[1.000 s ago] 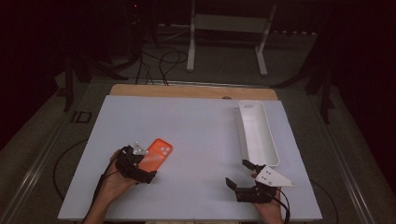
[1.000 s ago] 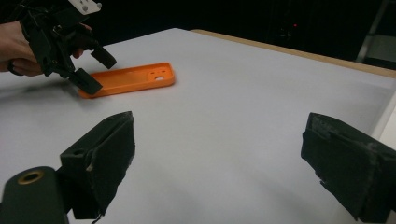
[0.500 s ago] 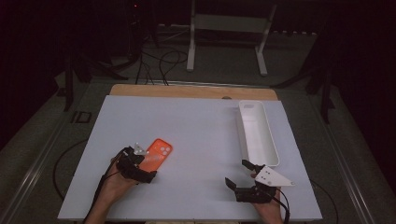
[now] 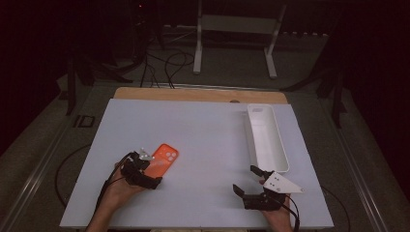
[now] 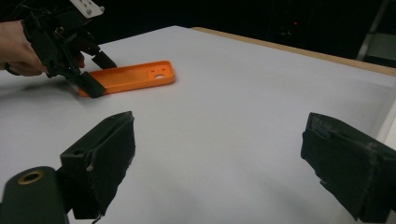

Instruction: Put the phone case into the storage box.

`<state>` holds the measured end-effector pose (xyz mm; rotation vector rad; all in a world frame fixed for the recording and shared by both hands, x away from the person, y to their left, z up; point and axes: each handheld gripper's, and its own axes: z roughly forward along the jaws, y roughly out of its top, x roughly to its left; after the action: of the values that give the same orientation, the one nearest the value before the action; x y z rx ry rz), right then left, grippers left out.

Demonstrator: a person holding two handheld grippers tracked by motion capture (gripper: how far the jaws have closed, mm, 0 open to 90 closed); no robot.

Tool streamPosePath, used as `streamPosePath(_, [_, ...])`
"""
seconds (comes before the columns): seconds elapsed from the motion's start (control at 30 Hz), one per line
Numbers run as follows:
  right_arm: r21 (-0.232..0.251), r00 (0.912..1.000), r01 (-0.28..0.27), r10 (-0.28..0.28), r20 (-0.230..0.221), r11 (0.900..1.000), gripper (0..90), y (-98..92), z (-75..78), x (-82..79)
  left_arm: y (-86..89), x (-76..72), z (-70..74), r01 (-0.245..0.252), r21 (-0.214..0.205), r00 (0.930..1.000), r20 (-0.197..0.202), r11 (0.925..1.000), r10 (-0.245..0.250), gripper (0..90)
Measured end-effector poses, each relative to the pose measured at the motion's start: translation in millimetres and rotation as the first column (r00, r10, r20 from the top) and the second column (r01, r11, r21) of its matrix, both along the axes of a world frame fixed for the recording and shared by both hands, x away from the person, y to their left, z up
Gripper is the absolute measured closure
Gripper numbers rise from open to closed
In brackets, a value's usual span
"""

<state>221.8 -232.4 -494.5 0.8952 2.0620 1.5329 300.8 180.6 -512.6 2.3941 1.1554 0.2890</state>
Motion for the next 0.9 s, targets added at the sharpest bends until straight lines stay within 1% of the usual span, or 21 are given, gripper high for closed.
streamPosePath(0.3, [-0.006, 1.0, -0.001, 0.001, 0.0, 1.0, 9.9, 0.7, -0.4, 0.2, 0.0, -0.1, 0.8, -0.001, 0.002, 1.0, 0.002, 1.0, 0.001, 13.7])
streamPosePath(0.53, [-0.005, 1.0, 0.002, -0.002, -0.001, 1.0, 9.9, 0.2, -0.2, 0.2, 0.5, -0.5, 1.7, -0.01, -0.006, 0.9999, 0.007, 0.9999, 0.01, 15.3])
streamPosePath(0.67, [-0.004, 1.0, 0.003, -0.003, -0.002, 1.0, 9.9, -0.1, -0.2, 0.3, 0.6, -1.4, 2.1, -0.012, -0.007, 0.9997, 0.021, 0.9999, 0.012, 15.8])
streamPosePath(0.73, [-0.004, 1.0, 0.004, -0.004, -0.002, 1.0, 9.9, -0.2, -0.3, 0.4, -0.8, -2.4, 2.3, -0.015, -0.002, 0.9992, 0.036, 0.9999, 0.015, 16.1])
streamPosePath(0.77, [-0.004, 1.0, 0.004, -0.004, -0.002, 1.0, 9.9, -0.2, -0.3, 0.4, -0.8, -2.4, 2.3, -0.015, -0.002, 0.9992, 0.036, 0.9999, 0.015, 16.1])
streamPosePath(0.8, [-0.004, 1.0, 0.004, -0.004, -0.002, 1.0, 9.9, -0.4, -0.3, 0.5, -2.3, -2.8, 2.2, -0.023, -0.006, 0.9985, 0.049, 0.9997, 0.023, 16.1])
streamPosePath(0.9, [-0.004, 1.0, 0.005, -0.005, -0.002, 1.0, 9.9, -0.6, -0.2, 0.5, -3.0, -2.6, 2.7, -0.026, -0.007, 0.9978, 0.06, 0.9996, 0.027, 16.2])
